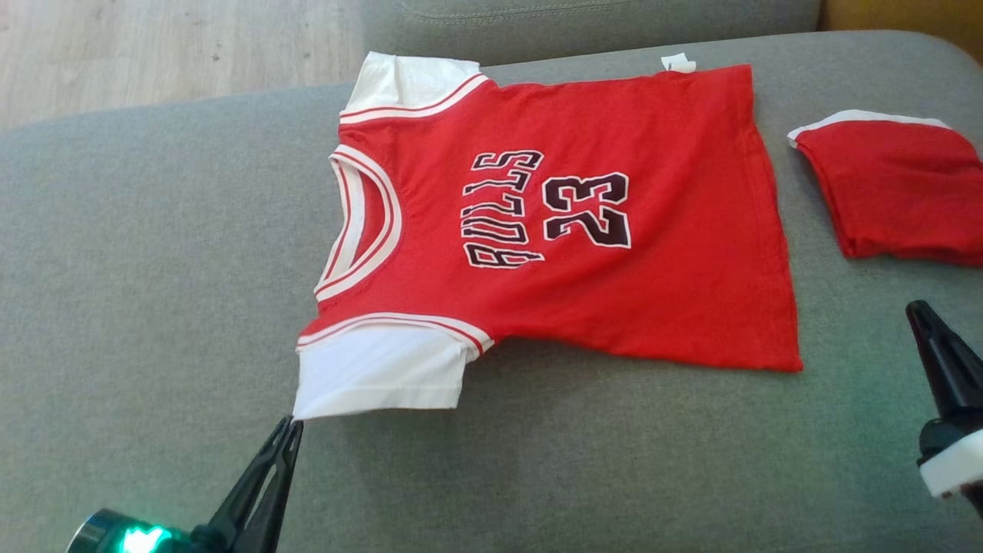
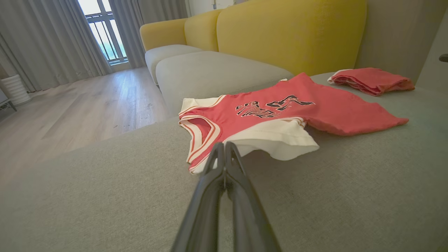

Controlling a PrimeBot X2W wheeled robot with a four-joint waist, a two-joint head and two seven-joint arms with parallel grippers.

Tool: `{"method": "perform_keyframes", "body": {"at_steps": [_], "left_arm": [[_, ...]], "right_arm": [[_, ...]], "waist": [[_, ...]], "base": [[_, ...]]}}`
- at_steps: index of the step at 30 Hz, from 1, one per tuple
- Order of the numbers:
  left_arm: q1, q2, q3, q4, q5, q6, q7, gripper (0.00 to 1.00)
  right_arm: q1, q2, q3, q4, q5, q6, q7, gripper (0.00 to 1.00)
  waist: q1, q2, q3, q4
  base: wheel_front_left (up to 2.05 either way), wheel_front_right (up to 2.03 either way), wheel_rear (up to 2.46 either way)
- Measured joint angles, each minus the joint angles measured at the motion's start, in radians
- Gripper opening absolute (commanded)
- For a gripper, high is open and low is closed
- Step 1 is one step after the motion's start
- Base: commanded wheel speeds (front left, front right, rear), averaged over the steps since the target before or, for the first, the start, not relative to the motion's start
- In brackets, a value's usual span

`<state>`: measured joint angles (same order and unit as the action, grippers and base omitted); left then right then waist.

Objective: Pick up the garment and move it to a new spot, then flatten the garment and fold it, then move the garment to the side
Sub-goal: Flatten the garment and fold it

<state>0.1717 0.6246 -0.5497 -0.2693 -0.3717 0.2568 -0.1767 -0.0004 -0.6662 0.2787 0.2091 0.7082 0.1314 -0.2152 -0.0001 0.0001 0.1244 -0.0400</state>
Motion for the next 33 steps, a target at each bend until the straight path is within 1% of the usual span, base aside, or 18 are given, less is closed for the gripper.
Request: {"method": "perform_keyframes", "body": {"at_steps": [2, 5, 6, 7, 8, 14, 19, 24, 27, 28, 29, 31, 32, 33], "left_arm": [[-0.002, 0.003, 0.0, -0.008, 0.0, 0.0, 0.006, 0.0], [-0.006, 0.003, -0.001, -0.009, 0.001, 0.0, 0.01, 0.0], [-0.01, 0.002, -0.001, -0.009, 0.001, -0.001, 0.01, 0.0], [-0.01, 0.002, -0.001, -0.009, 0.001, -0.001, 0.01, 0.0], [-0.017, 0.002, -0.002, -0.009, 0.001, -0.001, 0.012, 0.0], [-0.072, -0.013, -0.009, 0.01, 0.003, -0.005, 0.009, 0.0], [-0.128, -0.039, -0.032, 0.036, 0.005, -0.029, 0.007, 0.0], [-0.175, -0.054, -0.039, 0.061, 0.014, -0.047, -0.002, 0.0], [-0.189, -0.063, -0.043, 0.076, 0.014, -0.055, -0.011, 0.0], [-0.189, -0.066, -0.045, 0.077, 0.014, -0.056, -0.011, 0.0], [-0.189, -0.067, -0.047, 0.081, 0.014, -0.056, -0.013, 0.0], [-0.189, -0.068, -0.05, 0.092, 0.014, -0.063, -0.018, 0.0], [-0.189, -0.068, -0.05, 0.095, 0.014, -0.063, -0.02, 0.0], [-0.189, -0.068, -0.05, 0.096, 0.013, -0.063, -0.02, 0.0]], "right_arm": [[0.001, 0.008, -0.005, -0.011, -0.008, 0.0, 0.022, 0.0], [0.001, 0.044, -0.007, -0.026, -0.013, 0.0, 0.053, 0.0], [0.001, 0.059, -0.009, -0.026, -0.017, 0.0, 0.065, 0.2], [0.001, 0.059, -0.009, -0.026, -0.017, 0.0, 0.065, 0.85], [0.001, 0.069, -0.008, -0.025, -0.024, 0.0, 0.076, 1.0], [-0.014, 0.131, 0.006, 0.011, -0.116, 0.0, 0.121, 1.0], [-0.057, 0.179, 0.039, 0.074, -0.168, 0.0, 0.155, 1.0], [-0.089, 0.184, 0.043, 0.148, -0.186, 0.0, 0.164, 1.0], [-0.093, 0.184, 0.045, 0.171, -0.191, 0.0, 0.164, 1.0], [-0.093, 0.184, 0.045, 0.176, -0.19, 0.0, 0.163, 0.98], [-0.093, 0.184, 0.045, 0.179, -0.19, 0.0, 0.162, 0.93], [-0.094, 0.184, 0.045, 0.186, -0.185, 0.0, 0.161, 0.69], [-0.094, 0.184, 0.045, 0.19, -0.18, 0.0, 0.161, 0.59], [-0.094, 0.184, 0.046, 0.193, -0.18, 0.0, 0.161, 0.59]], "waist": [[0.0, 0.0, 0.002, -0.001], [0.0001, 0.0, 0.016, -0.002], [0.0001, 0.0, 0.023, -0.002], [0.0001, 0.0, 0.023, -0.002], [0.0001, 0.0, 0.029, -0.001], [0.0001, 0.0, 0.071, 0.006], [0.0002, 0.0, 0.103, 0.022], [0.0002, 0.0, 0.124, 0.047], [0.0002, 0.0, 0.129, 0.059], [0.0001, 0.0, 0.13, 0.062], [0.0001, 0.0, 0.13, 0.064], [0.0001, 0.0, 0.128, 0.067], [0.0001, 0.0, 0.126, 0.068], [0.0001, 0.0, 0.124, 0.068]], "base": [[0.0, 0.0, 0.0], [0.0, 0.0, 0.0], [0.0, 0.0, 0.0], [0.0, 0.0, 0.0], [0.0, 0.0, 0.0], [0.0, 0.0, 0.0], [0.0, 0.0, 0.0], [0.0, 0.0, 0.0], [0.0, 0.0, 0.0], [0.0, 0.0, 0.0], [0.0, 0.0, 0.0], [0.0, 0.0, 0.0], [0.0, 0.0, 0.0], [0.0, 0.0, 0.0]]}}
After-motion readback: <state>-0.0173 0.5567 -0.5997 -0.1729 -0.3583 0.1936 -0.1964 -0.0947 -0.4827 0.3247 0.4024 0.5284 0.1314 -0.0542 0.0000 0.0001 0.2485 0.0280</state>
